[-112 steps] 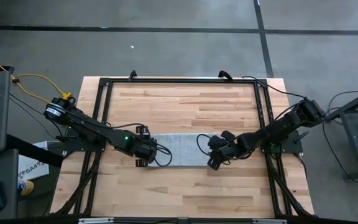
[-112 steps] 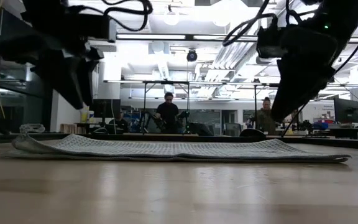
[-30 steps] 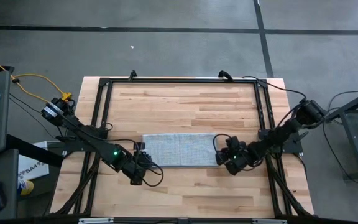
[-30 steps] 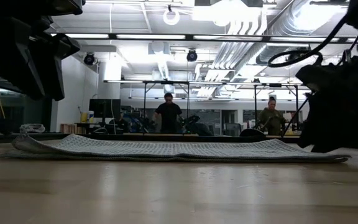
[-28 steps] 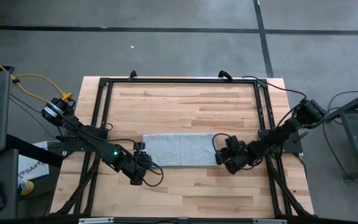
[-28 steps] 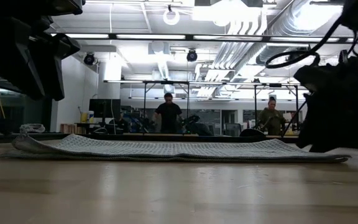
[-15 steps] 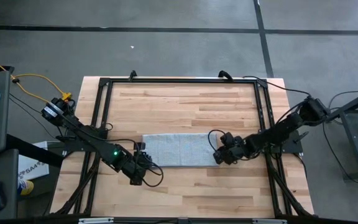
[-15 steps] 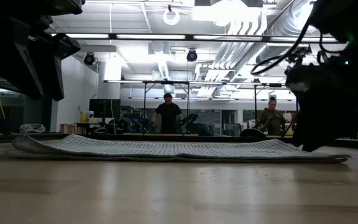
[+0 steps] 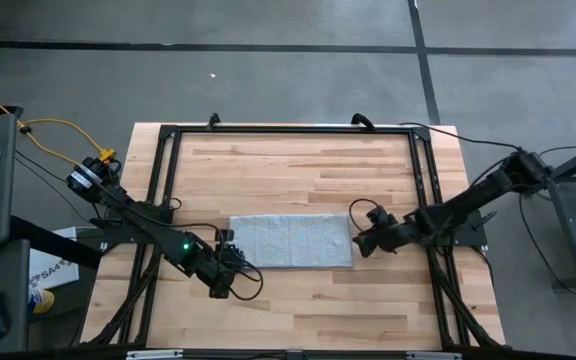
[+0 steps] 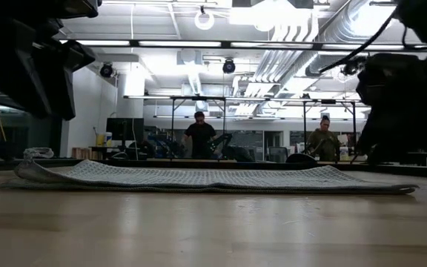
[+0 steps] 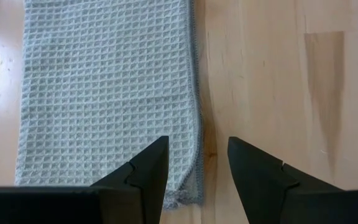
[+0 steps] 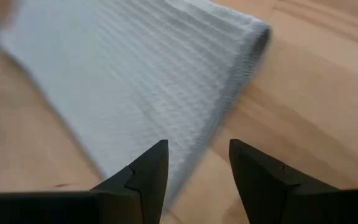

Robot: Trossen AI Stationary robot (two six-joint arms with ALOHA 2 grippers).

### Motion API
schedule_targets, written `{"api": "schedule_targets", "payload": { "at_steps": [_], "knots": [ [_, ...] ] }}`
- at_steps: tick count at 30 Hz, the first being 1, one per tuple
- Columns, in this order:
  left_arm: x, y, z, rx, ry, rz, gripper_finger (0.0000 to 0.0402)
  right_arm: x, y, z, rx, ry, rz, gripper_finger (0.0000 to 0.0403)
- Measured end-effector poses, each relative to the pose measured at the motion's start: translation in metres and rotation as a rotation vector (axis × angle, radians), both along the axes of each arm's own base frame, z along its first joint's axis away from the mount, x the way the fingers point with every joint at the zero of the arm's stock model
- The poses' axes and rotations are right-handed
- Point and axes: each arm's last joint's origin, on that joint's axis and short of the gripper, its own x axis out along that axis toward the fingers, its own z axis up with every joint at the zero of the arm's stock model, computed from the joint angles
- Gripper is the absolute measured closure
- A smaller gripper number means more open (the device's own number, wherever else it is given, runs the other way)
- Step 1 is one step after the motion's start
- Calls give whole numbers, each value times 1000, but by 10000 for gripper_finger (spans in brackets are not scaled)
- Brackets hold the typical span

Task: Fold microfiber towels
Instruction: Fold the gray microfiber cloth

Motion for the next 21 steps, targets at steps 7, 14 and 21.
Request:
{"api": "schedule_targets", "payload": {
  "at_steps": [7,14,21],
  "knots": [
    [1,-1,0,-25,-1,0,238,-22,-9,-23,85,-108,-12,239],
    [1,-1,1,-30,-7,2,238,-25,-9,-27,104,-128,-12,239],
    [1,-1,1,-31,-9,2,238,-25,-9,-29,118,-117,-34,239]
  ]
}}
